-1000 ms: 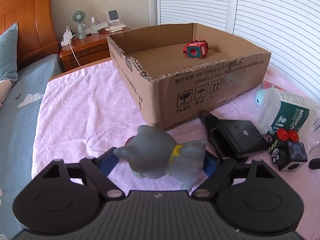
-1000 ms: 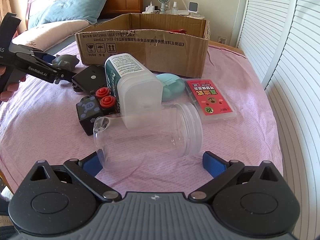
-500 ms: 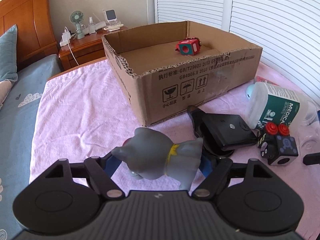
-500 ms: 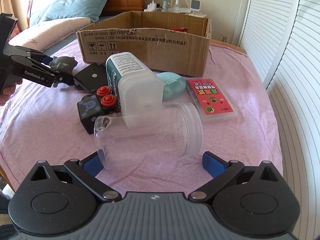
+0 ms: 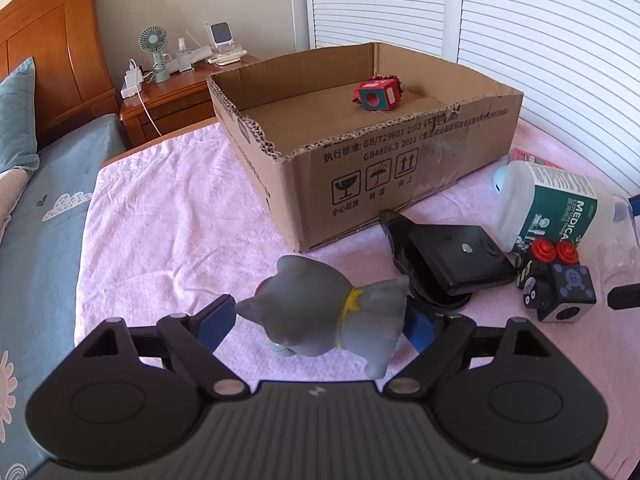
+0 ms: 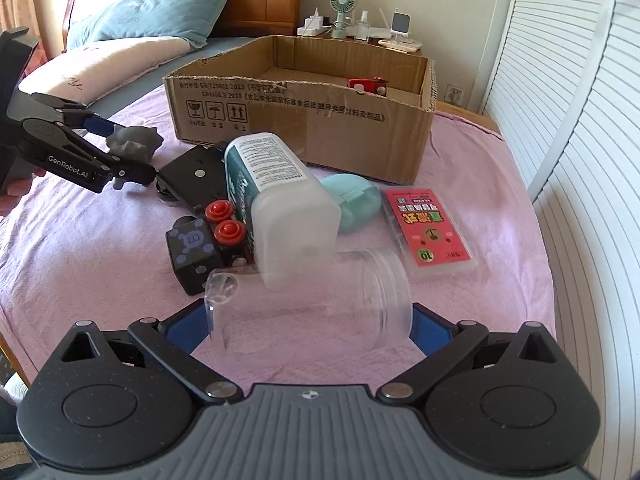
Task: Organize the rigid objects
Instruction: 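Grasp the clear plastic jar with the right gripper while the left holds the elephant, then carry the elephant and clear jar into the box and release both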
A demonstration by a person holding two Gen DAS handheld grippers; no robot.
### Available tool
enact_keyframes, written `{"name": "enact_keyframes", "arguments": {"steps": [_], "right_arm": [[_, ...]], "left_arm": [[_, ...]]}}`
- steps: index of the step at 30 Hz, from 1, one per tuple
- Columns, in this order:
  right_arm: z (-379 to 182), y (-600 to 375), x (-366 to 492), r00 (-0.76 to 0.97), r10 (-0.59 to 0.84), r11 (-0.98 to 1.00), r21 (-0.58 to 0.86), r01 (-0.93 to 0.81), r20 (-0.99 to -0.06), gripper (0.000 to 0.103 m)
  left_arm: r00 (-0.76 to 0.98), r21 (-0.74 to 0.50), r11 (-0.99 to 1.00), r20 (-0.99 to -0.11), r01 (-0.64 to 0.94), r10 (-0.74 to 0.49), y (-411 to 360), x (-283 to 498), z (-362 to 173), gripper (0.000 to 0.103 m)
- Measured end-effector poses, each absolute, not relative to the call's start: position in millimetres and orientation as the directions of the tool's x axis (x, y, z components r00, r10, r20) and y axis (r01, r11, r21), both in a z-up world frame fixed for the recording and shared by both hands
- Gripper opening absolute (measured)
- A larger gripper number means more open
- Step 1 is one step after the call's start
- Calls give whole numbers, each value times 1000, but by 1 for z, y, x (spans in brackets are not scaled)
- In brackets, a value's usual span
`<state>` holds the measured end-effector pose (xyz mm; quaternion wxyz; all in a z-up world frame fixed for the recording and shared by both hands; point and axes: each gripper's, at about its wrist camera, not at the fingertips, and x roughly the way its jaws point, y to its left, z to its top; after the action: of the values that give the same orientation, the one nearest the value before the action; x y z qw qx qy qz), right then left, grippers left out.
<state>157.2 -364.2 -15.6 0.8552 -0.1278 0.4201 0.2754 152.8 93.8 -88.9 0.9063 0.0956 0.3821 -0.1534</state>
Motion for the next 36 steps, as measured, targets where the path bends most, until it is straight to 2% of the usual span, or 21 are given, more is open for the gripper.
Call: {"name": "enact_keyframes", "arguments": {"steps": [3,5,21,36], "right_arm": [[-13,-364,155,501,363,814,6,-581,-785,100],[-12,-364,155,505,353,815,-7,-580,-787,95],[17,-381,160,490,359,819,15,-574,-794,93],[88,-371,217,583,434,796,-11,-605,-687,93]], "left_arm": [[658,38,933,-719,359,-224,96,154,-89,86],[646,6,931,-721,364,-248,98,155,-89,77],[623,1,946,-753,324,-212,98,134,-55,75],[655,14,937,-718,350,-234,90,121,-5,75]]}}
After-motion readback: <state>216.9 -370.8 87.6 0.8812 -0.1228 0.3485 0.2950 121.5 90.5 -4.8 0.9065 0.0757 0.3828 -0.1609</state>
